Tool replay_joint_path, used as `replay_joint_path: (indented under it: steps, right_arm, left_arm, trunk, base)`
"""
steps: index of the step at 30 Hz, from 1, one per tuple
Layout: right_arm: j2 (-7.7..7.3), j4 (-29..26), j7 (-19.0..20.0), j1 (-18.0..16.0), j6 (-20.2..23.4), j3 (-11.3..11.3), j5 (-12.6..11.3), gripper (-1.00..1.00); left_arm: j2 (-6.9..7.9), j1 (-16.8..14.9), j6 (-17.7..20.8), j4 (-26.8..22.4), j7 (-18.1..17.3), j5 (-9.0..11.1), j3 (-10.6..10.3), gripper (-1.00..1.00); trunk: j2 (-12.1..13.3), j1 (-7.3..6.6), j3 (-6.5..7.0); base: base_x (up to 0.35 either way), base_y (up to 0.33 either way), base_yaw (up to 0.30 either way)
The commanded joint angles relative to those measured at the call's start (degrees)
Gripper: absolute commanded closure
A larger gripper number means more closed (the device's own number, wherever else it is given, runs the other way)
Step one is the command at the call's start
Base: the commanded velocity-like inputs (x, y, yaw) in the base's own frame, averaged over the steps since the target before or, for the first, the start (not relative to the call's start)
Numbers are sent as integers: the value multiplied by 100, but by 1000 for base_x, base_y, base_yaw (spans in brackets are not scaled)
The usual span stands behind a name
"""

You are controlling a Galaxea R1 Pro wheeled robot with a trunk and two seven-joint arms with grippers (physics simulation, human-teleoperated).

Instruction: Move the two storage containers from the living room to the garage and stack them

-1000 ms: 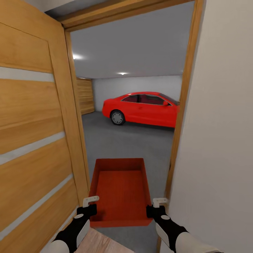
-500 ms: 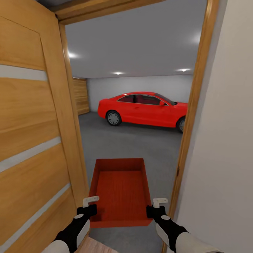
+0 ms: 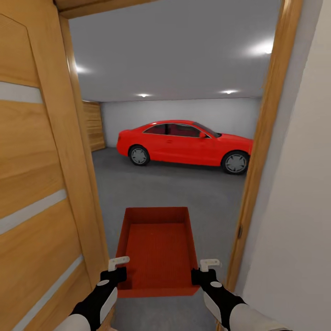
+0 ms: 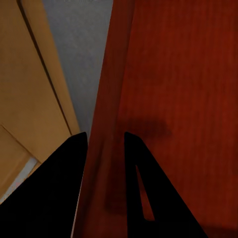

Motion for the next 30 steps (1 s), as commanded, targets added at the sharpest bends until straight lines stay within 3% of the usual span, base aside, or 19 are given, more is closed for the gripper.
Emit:
replay_joint_path:
  steps: [1,8,24,30]
  right_arm:
    - [-54,22,-46,-3,-23,-45,-56,100]
    - [-54,24,-53,-3,-39,-45,-60,100]
    - [-54,21,-53,0,-39,-45,-56,100]
    - [-54,22,-53,-1,-39,-45,-56,100]
  left_arm:
    - [84,-4,-84,-53,33,-48,86,100]
    - [84,-1,-84,-50,34,-48,86,100]
    - [84,-3,-84,-53,34,-48,86,100]
    - [84,-1,-84,-52,36,-48,86,100]
  trunk:
    - [-4,4,-2]
    - [-4,4,-2]
    - [-4,4,-2]
    - [-4,4,-2]
  base:
    - [219,187,-7]
    - [220,187,-17]
    - [220,187,-220]
    - [220,187,-33]
